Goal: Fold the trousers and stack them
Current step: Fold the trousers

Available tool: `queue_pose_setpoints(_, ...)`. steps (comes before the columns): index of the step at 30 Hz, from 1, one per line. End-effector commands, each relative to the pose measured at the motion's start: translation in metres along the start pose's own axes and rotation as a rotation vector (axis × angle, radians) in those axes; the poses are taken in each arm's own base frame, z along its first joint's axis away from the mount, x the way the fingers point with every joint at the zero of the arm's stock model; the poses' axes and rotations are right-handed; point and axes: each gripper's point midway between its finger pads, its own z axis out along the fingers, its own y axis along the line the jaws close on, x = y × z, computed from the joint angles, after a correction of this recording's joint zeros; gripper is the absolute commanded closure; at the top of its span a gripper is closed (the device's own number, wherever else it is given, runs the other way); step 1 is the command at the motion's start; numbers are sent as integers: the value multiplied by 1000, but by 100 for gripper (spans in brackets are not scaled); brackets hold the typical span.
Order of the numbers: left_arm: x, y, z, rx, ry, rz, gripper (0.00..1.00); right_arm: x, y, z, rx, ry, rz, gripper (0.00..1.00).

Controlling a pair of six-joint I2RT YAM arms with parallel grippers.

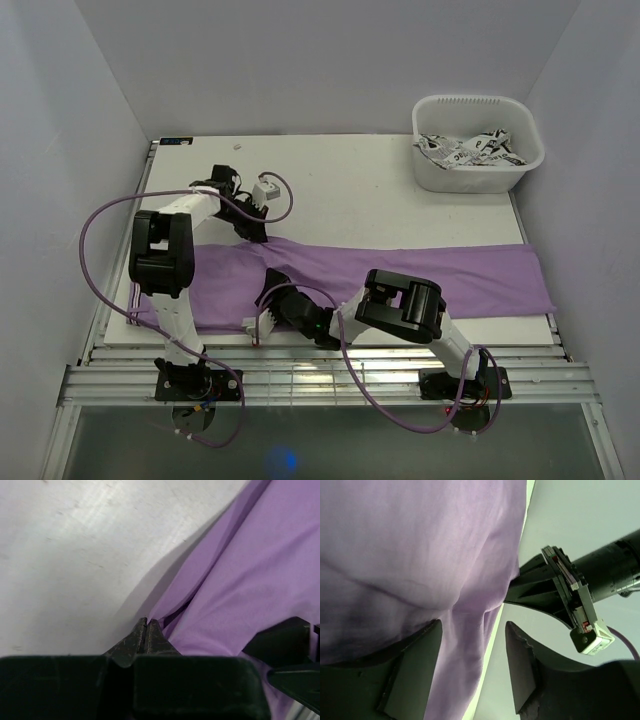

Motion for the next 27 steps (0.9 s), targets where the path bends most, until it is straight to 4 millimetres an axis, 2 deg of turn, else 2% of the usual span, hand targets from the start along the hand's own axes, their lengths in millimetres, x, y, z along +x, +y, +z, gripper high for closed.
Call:
queue_pose_setpoints(1, -47, 39, -32, -217, -77, 126, 100, 4, 89, -14, -287, -35, -62, 40)
queue_pose_setpoints(4, -62, 55, -34, -257, -90, 148, 100, 0, 94, -16, -324, -67, -73, 53)
queue_pose_setpoints(5, -70, 60, -36, -270, -100, 158, 100, -1, 95, -16, -338, -70, -77, 61)
queue_pose_setpoints(6, -69, 65, -31, -266, -93, 161, 99, -4, 97, -16, -349, -83, -78, 64)
queue_pose_setpoints(7, -70, 68, -31, -270, -93, 164, 97, -5, 97, -16, -355, -88, -79, 67)
queue_pose_setpoints(8, -72, 71, -30, -273, -94, 168, 88, -5, 97, -15, -360, -91, -78, 71)
queue_pose_setpoints(11, -80, 81, -26, -285, -101, 175, 67, -5, 102, -12, -391, -88, -78, 71)
queue_pose_setpoints(12, -87, 84, -28, -288, -114, 181, 57, -6, 101, -9, -405, -87, -70, 71)
queue_pose_setpoints(14, -94, 86, -29, -293, -130, 149, 51, -5, 101, -4, -417, -82, -57, 68)
queue_pose_setpoints(15, -103, 86, -35, -304, -149, 151, 44, -7, 94, 2, -407, -79, -39, 65)
queue_pose_setpoints(17, -115, 84, -48, -332, -177, 128, 41, -7, 87, 8, -397, -67, -21, 60)
queue_pose_setpoints(18, -121, 83, -57, -349, -194, 117, 38, -10, 68, 17, -353, -60, 1, 60)
queue_pose_setpoints(19, -131, 83, -79, -388, -228, 112, 32, -11, 58, 21, -340, -47, 33, 58)
queue_pose_setpoints(21, -130, 78, -102, -404, -246, 47, 28, -7, 33, 29, -303, -18, 88, 56)
queue_pose_setpoints(22, -119, 82, -119, -413, -257, -1, 26, -2, 8, 32, -275, 1, 152, 48)
queue_pose_setpoints(23, -112, 70, -135, -406, -251, -29, 25, 3, -2, 32, -268, 14, 184, 44)
queue_pose_setpoints(24, -96, 77, -153, -429, -250, -74, 25, 9, -13, 31, -259, 27, 217, 38)
queue_pose_setpoints(25, -71, 86, -170, -458, -242, -141, 23, 21, -38, 27, -225, 40, 266, 27)
queue_pose_setpoints(26, -58, 76, -186, -449, -246, -180, 22, 29, -33, 19, -266, 60, 309, 22)
queue_pose_setpoints(27, -43, 73, -196, -441, -245, -202, 22, 34, -38, 14, -279, 59, 345, 16)
